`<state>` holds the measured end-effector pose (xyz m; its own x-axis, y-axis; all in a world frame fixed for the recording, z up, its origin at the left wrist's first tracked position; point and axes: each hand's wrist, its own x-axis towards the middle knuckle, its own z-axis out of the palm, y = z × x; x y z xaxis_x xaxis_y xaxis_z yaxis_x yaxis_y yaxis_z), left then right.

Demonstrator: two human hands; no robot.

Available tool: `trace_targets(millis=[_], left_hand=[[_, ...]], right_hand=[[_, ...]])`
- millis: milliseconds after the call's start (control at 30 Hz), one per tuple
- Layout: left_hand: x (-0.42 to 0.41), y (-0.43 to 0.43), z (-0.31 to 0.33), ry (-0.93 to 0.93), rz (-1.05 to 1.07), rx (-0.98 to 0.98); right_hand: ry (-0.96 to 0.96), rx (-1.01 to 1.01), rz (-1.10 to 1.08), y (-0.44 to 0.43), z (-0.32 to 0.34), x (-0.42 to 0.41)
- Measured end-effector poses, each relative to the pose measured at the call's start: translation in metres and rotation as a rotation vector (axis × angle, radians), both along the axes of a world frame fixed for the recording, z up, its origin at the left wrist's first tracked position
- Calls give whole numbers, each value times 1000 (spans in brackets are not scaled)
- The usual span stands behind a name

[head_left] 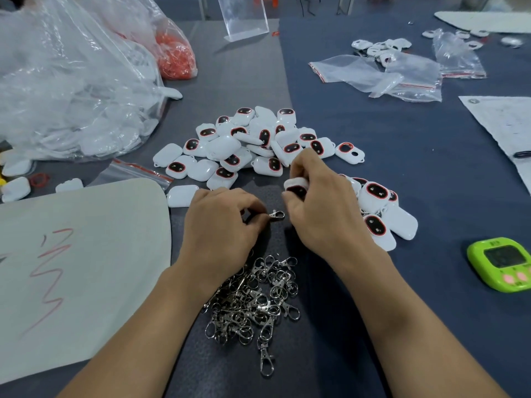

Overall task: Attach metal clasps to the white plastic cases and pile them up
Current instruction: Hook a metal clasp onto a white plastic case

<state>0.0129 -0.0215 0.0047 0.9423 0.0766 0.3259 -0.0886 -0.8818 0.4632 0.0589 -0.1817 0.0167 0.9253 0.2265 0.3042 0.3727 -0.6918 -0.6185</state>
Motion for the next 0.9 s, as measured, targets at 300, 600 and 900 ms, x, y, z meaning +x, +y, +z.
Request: trace_targets(millis=[300,600,900], left_hand=[[-3,-2,2,-27,-29,-539],[-1,3,4,-101,30,-626],[3,4,2,-146,36,-660]], right_hand=[[290,368,92,8,-1,-13],[300,333,51,6,-2,-12],[260,342,19,6,0,-12]])
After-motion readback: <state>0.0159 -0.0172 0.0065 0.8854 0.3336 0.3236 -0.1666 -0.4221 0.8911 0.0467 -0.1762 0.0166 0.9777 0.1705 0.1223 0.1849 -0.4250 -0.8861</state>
